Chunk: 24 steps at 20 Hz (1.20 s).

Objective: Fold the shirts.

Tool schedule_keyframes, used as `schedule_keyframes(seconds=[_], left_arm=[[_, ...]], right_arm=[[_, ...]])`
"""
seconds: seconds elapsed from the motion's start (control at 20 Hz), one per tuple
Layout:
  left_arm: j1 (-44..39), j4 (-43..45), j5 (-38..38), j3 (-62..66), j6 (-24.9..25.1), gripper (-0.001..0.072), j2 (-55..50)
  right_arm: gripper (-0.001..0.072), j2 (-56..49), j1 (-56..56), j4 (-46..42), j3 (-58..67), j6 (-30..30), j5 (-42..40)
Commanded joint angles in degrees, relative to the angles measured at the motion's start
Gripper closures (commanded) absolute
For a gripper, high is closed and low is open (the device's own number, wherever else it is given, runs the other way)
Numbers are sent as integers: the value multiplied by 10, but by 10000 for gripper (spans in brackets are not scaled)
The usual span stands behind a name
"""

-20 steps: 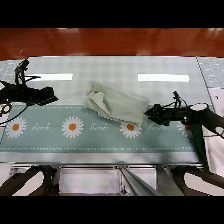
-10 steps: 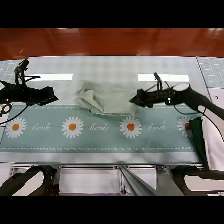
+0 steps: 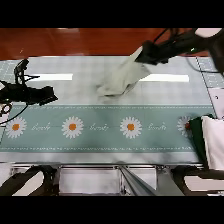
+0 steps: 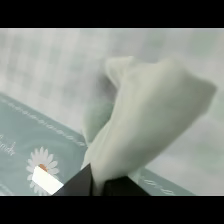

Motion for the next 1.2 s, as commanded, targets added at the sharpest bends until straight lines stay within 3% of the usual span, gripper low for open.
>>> schedule_keyframes(seconds=[0.0, 0.5, 0.7, 0.85, 1.0, 1.15], left_arm=[[0, 0, 1, 0, 0, 685, 0], [0, 0, 1, 0, 0, 685, 0], [0, 0, 1, 0, 0, 685, 0], [0, 0, 3, 0, 0, 685, 0], [0, 0, 7, 0, 0, 685, 0], [0, 0, 11, 0, 0, 685, 0]], right_arm=[[689, 17, -68, -45, 100, 47, 94], [689, 111, -412, -46, 117, 77, 246], [690, 135, -519, -144, 115, 77, 330], [690, 180, -584, -187, 69, 76, 330], [689, 242, -655, -234, -28, 65, 330], [689, 306, -727, -349, -148, 53, 330]])
